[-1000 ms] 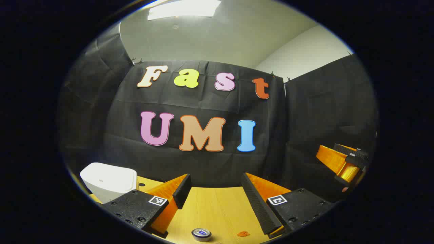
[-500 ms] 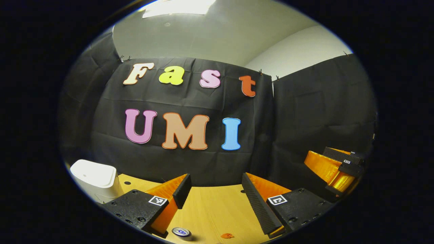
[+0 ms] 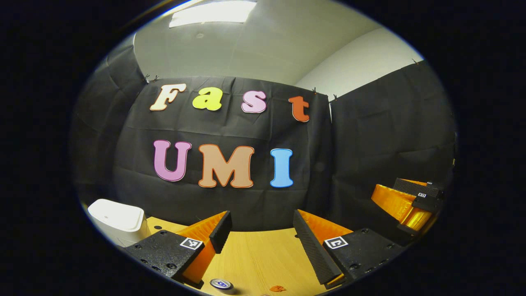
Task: Press the lid of the desktop garbage bin to open it, pick up the crumpled paper on the desktop and throw it into the bin, then pick up the pop can on the desktop and drop it into the bin, and finally close the garbage bin lid.
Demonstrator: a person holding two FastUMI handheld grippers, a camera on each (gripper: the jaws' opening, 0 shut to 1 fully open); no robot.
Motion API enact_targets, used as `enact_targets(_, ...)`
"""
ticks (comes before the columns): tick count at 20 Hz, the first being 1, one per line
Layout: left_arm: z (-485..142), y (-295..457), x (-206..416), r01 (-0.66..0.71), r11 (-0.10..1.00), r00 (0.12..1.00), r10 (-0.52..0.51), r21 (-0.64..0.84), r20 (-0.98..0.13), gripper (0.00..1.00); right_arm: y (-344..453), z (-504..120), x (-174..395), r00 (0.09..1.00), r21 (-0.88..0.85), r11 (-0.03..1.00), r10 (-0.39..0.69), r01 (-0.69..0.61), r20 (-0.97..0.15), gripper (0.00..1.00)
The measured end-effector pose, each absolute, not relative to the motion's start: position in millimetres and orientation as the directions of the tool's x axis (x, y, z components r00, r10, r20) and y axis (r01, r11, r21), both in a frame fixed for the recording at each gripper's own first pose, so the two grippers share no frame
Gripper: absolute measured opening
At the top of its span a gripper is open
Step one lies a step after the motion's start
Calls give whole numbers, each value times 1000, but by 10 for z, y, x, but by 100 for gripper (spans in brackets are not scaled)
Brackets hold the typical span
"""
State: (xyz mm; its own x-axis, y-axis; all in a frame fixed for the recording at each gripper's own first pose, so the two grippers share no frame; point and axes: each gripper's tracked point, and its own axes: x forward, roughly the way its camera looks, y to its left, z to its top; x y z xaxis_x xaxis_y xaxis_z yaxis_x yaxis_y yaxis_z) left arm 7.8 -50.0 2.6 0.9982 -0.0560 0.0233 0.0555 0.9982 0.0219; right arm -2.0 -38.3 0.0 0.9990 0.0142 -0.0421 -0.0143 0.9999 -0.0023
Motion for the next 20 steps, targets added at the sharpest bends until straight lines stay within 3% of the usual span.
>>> enact_targets(20,111,-18,-62,-113,990,993,108,80,56,91,-1,-273,161,983,70,985,161,-156,-87,98)
